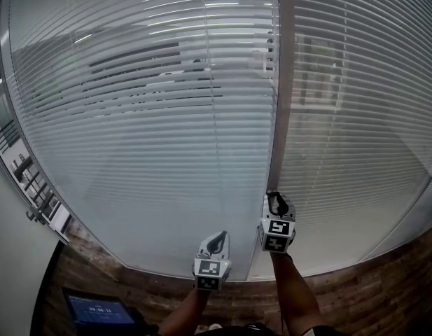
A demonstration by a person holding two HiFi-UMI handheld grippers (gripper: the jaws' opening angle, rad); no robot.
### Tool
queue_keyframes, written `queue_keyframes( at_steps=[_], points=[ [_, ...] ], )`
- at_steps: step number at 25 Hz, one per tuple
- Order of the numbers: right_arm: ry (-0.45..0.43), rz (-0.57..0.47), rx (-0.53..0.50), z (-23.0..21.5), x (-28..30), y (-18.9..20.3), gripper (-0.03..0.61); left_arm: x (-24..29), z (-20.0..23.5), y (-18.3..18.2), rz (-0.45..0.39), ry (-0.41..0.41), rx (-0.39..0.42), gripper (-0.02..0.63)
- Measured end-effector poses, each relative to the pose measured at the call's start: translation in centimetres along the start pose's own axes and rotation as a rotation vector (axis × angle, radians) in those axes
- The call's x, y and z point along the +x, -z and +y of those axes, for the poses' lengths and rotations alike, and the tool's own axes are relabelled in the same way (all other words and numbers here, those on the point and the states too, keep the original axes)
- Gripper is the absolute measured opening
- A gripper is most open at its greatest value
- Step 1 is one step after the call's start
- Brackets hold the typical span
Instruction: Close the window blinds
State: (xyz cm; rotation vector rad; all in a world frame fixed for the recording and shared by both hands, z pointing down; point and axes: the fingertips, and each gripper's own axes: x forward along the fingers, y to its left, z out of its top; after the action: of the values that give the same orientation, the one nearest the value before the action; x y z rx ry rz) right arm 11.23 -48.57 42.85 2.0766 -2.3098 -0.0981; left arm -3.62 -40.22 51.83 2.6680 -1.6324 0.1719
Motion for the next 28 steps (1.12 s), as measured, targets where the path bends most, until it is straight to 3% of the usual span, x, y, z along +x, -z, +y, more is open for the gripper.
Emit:
queue_keyframes(
  at_steps=[4, 11, 19, 28],
  points=[
    [-0.014, 0.012, -0.032, 0.4, -0.2, -0.3, 0.127, -0.1, 0.1, -0.1, -0.005, 0.003, -0.035, 0.000],
    [-0.011, 0.006, -0.267, 0.2, 0.2, 0.0, 0.127, -0.6, -0.6, -0.4, -0.015, 0.003, 0.001, 0.000],
    [-0.034, 0.044, -0.553, 0.7, 0.3, 0.4, 0.127, -0.9, 0.4, -0.1, 0.000, -0.013, -0.002, 0.000],
    [-0.045, 0.057, -0.984, 1.1, 0.0, 0.9, 0.126, -1.1, -0.9, -0.1, 0.010, 0.010, 0.052, 0.000]
  ],
)
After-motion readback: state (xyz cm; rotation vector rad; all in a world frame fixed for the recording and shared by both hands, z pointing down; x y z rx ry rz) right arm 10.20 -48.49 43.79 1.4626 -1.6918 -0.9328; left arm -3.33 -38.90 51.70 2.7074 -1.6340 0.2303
